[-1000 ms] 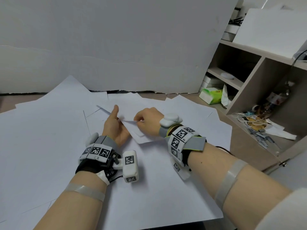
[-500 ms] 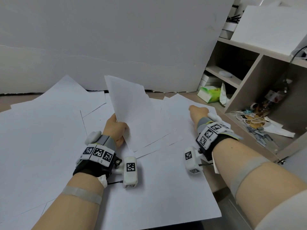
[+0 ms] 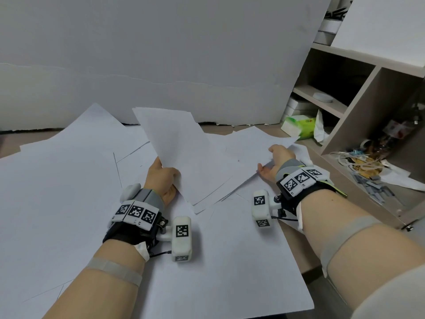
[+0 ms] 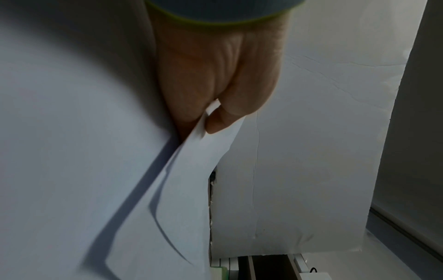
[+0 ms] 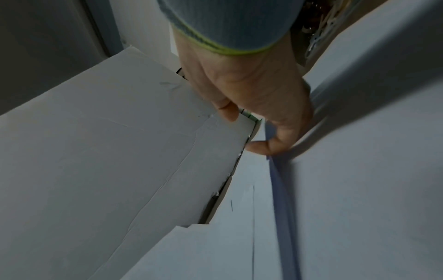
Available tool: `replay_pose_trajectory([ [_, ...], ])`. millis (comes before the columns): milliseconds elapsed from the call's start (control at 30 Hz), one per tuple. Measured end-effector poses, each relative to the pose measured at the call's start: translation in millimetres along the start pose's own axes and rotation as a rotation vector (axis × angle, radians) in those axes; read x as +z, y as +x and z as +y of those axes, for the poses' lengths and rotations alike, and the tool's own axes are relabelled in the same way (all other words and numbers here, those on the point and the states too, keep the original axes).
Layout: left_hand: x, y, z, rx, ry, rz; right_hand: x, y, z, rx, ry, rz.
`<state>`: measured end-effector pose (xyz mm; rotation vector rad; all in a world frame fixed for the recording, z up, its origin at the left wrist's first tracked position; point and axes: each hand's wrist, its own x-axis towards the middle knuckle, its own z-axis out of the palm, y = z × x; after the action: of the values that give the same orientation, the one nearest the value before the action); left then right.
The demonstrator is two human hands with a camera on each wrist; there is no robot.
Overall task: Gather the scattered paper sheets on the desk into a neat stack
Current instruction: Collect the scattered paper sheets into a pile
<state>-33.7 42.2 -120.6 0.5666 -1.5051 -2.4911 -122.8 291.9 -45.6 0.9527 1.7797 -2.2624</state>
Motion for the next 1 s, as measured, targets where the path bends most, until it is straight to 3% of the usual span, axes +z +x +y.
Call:
replay_pose_trajectory([
  [167, -1, 3, -1, -0.010, -0.027, -0.009, 7, 6, 8, -0.146, -0.392, 0.006],
  [267, -2, 4, 0, -0.013, -0.063, -0.008, 11, 7, 5, -0.364, -0.610, 0.048],
  [367, -2, 2, 2, -0.015, -0.125, 0.003, 16, -10, -3, -0.671, -0.750, 0.200],
  [500, -3, 0, 4, -0.013, -0.171, 0.005, 26, -32, -19, -0.904, -0.656, 0.218],
  [800, -4, 0, 4, -0.012, -0.180, 0.011, 40, -66, -45, -1.122, -0.496, 0.118],
  [1000, -4, 0, 2, -0.011, -0.191, 0.031, 50, -86, -55, -1.177, -0.408, 0.019],
])
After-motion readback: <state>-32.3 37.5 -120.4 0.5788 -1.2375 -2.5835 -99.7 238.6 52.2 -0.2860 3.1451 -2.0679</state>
